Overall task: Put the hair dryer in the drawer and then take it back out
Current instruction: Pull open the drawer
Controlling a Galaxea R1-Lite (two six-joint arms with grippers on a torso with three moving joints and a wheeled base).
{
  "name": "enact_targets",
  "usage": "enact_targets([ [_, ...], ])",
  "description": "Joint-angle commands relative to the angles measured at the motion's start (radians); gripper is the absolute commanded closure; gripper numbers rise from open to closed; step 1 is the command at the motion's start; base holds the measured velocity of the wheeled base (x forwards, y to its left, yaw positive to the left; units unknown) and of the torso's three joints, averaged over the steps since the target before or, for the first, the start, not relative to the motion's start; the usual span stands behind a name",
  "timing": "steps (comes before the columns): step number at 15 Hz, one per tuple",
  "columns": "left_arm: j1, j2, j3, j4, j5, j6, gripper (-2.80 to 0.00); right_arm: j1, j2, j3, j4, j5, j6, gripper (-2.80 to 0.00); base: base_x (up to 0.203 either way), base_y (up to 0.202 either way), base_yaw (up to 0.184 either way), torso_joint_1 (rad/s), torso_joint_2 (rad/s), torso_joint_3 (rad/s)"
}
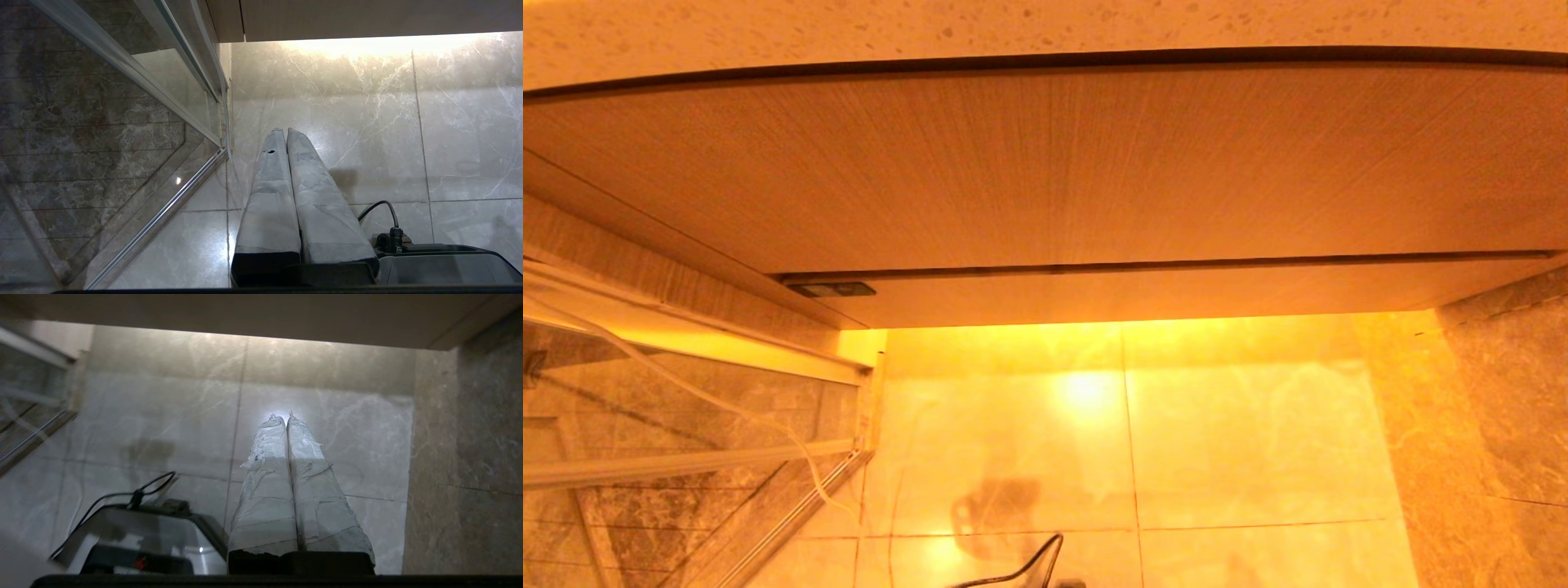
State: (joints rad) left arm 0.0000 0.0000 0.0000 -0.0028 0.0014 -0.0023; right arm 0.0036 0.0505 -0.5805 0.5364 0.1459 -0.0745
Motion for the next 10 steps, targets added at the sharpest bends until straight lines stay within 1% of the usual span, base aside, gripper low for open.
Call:
enact_targets([
  [1, 0.0, 0.0, 0.0, 0.0, 0.0, -0.001, 0.0, 0.0, 0.072, -0.226, 0.258, 0.047, -0.016, 0.0, 0.0, 0.0, 0.0, 0.0, 0.0, 0.0],
  [3, 0.0, 0.0, 0.0, 0.0, 0.0, -0.001, 0.0, 0.0, 0.161, -0.416, 0.469, 0.111, -0.043, 0.0, 0.0, 0.0, 0.0, 0.0, 0.0, 0.0],
  [4, 0.0, 0.0, 0.0, 0.0, 0.0, -0.001, 0.0, 0.0, 0.21, -0.491, 0.543, 0.136, -0.052, 0.0, 0.0, 0.0, 0.0, 0.0, 0.0, 0.0],
  [6, 0.0, 0.0, 0.0, 0.0, 0.0, -0.001, 0.0, 0.0, 0.33, -0.617, 0.652, 0.213, -0.066, 0.0, 0.0, 0.0, 0.0, 0.0, 0.0, 0.0],
  [8, 0.0, 0.0, 0.0, 0.0, 0.0, -0.001, 0.0, 0.0, 0.4, -0.661, 0.708, 0.338, -0.093, 0.0, 0.0, 0.0, 0.0, 0.0, 0.0, 0.0],
  [10, 0.0, 0.0, 0.0, 0.0, 0.0, -0.001, 0.0, 0.036, 0.466, -0.683, 0.753, 0.419, -0.131, 0.0, 0.0, 0.0, 0.0, 0.0, 0.0, 0.0],
])
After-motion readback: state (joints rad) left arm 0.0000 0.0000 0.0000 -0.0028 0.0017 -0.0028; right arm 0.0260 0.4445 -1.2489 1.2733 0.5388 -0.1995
